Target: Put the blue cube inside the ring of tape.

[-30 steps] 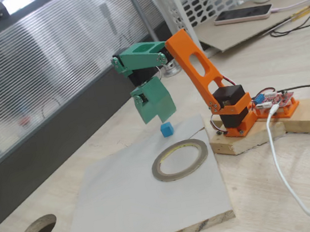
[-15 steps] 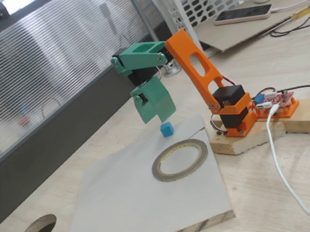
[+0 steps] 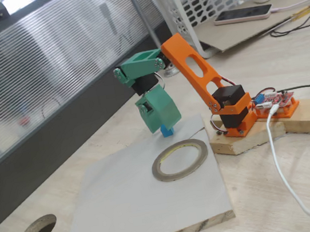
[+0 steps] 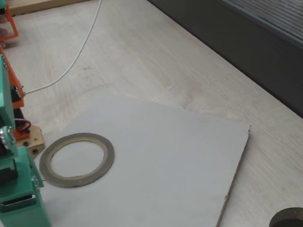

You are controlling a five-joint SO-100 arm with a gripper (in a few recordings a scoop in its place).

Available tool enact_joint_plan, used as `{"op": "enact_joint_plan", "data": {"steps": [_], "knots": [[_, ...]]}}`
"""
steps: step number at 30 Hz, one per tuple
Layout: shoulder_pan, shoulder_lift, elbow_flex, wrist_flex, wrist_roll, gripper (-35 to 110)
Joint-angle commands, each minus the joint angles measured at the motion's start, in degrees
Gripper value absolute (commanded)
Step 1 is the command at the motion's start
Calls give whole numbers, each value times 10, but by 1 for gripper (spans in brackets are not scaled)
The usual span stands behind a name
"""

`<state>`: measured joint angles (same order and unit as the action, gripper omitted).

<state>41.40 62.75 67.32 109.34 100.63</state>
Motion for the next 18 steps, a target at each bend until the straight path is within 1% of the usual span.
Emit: {"op": "enact_joint_plan", "data": {"steps": [1,18], "knots": [[13,3,-4,11,4,59],[10,-16,-3,4,4,59]]}}
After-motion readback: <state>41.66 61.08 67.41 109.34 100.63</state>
